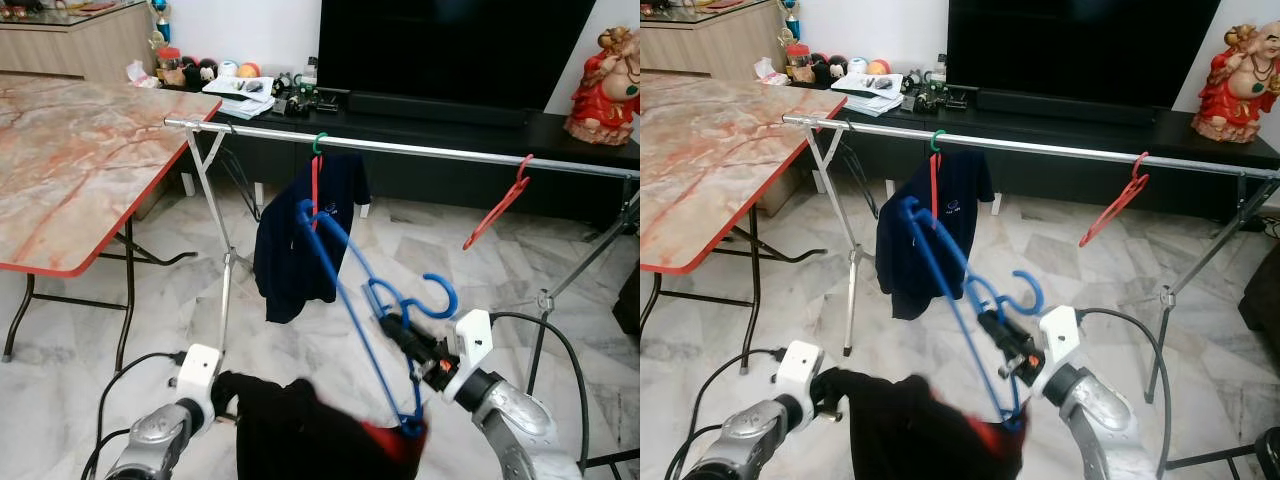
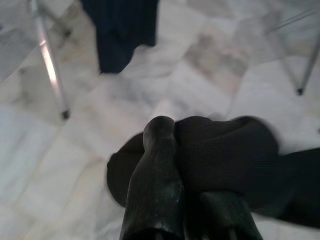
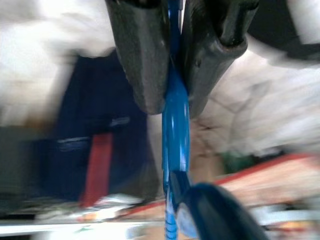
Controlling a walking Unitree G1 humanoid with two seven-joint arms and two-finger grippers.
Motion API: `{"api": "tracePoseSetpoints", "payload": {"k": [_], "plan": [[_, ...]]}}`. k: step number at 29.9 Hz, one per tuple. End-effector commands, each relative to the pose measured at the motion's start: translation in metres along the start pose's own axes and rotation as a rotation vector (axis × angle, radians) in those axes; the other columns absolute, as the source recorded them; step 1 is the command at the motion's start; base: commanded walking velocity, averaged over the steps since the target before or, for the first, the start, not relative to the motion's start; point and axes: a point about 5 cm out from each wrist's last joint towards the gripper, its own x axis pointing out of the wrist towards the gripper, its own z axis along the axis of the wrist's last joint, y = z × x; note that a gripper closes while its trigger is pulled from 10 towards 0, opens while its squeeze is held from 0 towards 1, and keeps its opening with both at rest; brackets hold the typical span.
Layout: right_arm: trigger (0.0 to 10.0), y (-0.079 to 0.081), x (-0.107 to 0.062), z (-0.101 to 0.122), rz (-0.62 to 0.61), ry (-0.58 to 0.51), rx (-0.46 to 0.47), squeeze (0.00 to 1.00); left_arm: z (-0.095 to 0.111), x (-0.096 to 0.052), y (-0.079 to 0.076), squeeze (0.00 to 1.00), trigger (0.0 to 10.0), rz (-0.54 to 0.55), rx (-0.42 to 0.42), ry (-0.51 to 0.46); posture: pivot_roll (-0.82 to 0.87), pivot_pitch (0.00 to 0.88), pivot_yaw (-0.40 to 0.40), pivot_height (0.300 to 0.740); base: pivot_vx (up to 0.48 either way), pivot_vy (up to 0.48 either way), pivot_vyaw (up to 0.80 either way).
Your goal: Hang hanger
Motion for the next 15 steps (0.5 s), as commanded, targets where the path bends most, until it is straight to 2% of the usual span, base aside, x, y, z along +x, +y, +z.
{"api": "tracePoseSetpoints", "payload": {"k": [1, 2, 3, 5, 7, 8, 9, 10, 12, 13, 14, 15], "plan": [[10.0, -0.016, -0.001, 0.003, -0.152, -0.035, -0.043, 0.0, 0.012, 0.003, -0.005, 0.0, 0.0, -0.067, 0.005, -0.058, -0.01, 0.044, -0.048, 0.74, 0.0, 0.0, 0.0], [10.0, -0.02, -0.001, 0.003, -0.208, -0.05, -0.02, 0.0, 0.014, 0.004, -0.007, 0.0, 0.0, -0.094, 0.013, -0.062, -0.01, 0.044, -0.047, 0.74, 0.0, 0.0, 0.0], [10.0, -0.023, 0.001, 0.003, -0.265, -0.086, 0.042, 0.0, 0.015, 0.005, -0.01, 0.0, 0.0, -0.113, 0.024, -0.066, -0.01, 0.044, -0.047, 0.74, 0.0, 0.0, 0.0], [10.0, -0.023, 0.002, 0.004, -0.28, -0.107, 0.098, 0.0, 0.015, 0.005, -0.009, 0.0, 0.0, -0.103, 0.024, -0.064, -0.01, 0.044, -0.047, 0.74, 0.0, 0.0, 0.0], [10.0, -0.023, 0.005, -0.003, -0.3, -0.052, 0.062, 0.0, 0.012, 0.004, -0.003, 0.0, 0.0, -0.03, 0.035, -0.044, 0.0, 0.045, -0.048, 0.74, 0.0, 0.0, 0.0], [10.0, -0.022, 0.006, -0.01, -0.304, -0.009, 0.052, 0.0, 0.011, 0.003, 0.001, 0.0, 3.5, 0.022, 0.035, -0.048, -0.01, 0.045, -0.046, 0.74, 0.0, 0.0, 0.0], [10.0, -0.027, 0.002, -0.028, -0.36, 0.118, -0.006, 0.0, 0.012, 0.0, 0.011, 0.0, 10.0, 0.169, 0.036, -0.069, -0.01, 0.048, -0.045, 0.74, 0.0, 0.0, 0.0], [10.0, -0.03, -0.003, -0.04, -0.397, 0.168, 0.014, 0.0, 0.014, -0.002, 0.014, 0.0, 10.0, 0.225, 0.026, -0.102, -0.01, 0.048, -0.044, 0.74, 0.0, 0.0, 0.0], [10.0, -0.03, -0.005, -0.044, -0.405, 0.176, 0.049, 0.0, 0.015, -0.002, 0.014, 0.0, 10.0, 0.232, 0.02, -0.12, -0.01, 0.048, -0.044, 0.74, 0.0, 0.0, 0.0], [10.0, -0.034, -0.012, -0.054, -0.452, 0.224, 0.062, 0.0, 0.019, -0.004, 0.015, 0.0, 10.0, 0.26, -0.001, -0.162, -0.01, 0.053, -0.041, 0.74, 0.0, 0.0, 0.0], [10.0, -0.034, -0.012, -0.054, -0.452, 0.224, 0.062, 0.0, 0.019, -0.004, 0.015, 0.0, 10.0, 0.26, -0.001, -0.162, -0.01, 0.053, -0.041, 0.74, 0.0, 0.0, 0.0], [10.0, -0.036, -0.018, -0.063, -0.491, 0.259, 0.099, 0.0, 0.022, -0.005, 0.014, 0.0, 10.0, 0.271, -0.029, -0.205, -0.01, 0.052, -0.04, 0.74, 0.0, 0.0, 0.0]]}}
